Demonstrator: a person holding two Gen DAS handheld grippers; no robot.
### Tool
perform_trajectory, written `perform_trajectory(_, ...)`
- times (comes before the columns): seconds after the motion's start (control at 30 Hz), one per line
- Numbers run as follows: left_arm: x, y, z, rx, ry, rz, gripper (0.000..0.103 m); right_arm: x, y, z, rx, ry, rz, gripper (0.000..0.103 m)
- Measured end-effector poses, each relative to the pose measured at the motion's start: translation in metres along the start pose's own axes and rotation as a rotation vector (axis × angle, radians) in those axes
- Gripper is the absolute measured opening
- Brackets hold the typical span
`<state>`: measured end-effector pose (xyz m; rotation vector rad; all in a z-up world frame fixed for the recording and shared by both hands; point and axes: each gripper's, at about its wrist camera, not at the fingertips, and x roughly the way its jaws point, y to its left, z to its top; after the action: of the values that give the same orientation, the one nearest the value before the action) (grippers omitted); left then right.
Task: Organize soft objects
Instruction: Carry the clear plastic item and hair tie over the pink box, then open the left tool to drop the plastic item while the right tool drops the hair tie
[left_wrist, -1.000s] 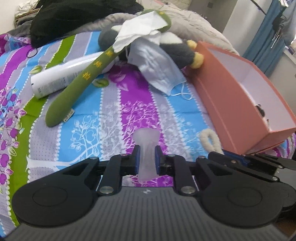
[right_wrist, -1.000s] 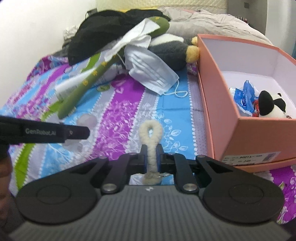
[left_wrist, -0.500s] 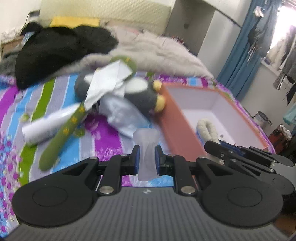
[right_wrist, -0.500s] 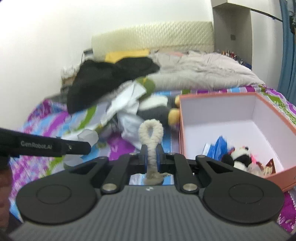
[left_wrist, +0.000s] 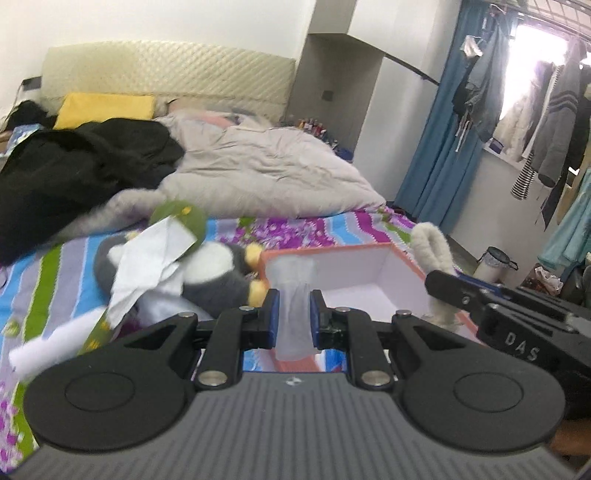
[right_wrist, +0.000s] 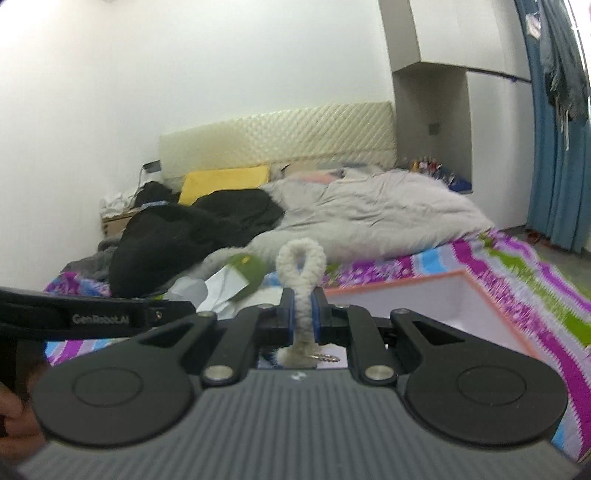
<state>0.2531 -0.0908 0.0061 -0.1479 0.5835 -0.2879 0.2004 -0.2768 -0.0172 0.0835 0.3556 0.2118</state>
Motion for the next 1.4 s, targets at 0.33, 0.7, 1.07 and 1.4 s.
perform_trajectory(0.33, 0.069, -0.033, 0.035, 0.044, 0.064, -0.082, 0.020, 0.028, -0.056, 0.024, 0.064, 0.062, -0.118, 0.013)
perform_trajectory(0.7, 0.175, -0.051, 0.007, 0.089, 0.306, -0.100, 0.020, 0.063, -0.110, -0.009, 0.132, 0.274, -0.174, 0.013)
perform_trajectory(1.07, 0.228, -0.032, -0.024, 0.006, 0.501, -0.088, 0.021, 0.111, -0.140, -0.074, 0.215, 0.517, -0.196, 0.014)
perform_trajectory(1.4, 0.216, -0.032, -0.019, 0.014, 0.470, -0.090, 0.044, 0.110, -0.145, -0.079, 0.238, 0.522, -0.216, 0.046)
